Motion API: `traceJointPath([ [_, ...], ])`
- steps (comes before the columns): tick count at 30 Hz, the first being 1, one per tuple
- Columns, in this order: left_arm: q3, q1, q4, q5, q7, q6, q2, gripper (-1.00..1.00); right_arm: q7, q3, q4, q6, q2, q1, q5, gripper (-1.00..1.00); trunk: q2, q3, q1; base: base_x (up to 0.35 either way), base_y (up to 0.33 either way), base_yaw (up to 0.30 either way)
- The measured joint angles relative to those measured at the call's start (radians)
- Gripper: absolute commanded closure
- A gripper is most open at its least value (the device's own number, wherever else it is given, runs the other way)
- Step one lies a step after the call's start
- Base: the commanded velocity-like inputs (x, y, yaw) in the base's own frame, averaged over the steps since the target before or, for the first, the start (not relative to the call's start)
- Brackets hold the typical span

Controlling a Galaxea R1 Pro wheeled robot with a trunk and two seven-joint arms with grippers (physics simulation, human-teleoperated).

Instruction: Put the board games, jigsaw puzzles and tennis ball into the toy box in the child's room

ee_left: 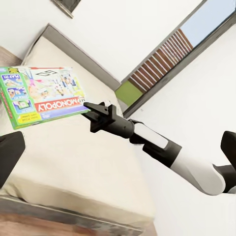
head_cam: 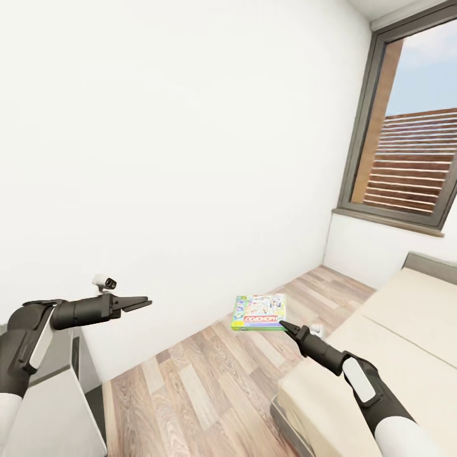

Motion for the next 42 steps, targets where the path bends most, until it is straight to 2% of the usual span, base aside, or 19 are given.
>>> traceJointPath([
  [42, -0.003, 0.0, 0.0, -0.002, 0.0, -0.001, 0.0, -1.0, 0.026, -0.003, 0.0, 0.002, -0.002, 0.0, -0.001, 1.0, 0.295, 0.132, -0.161, 0.0, 0.0, 0.289],
])
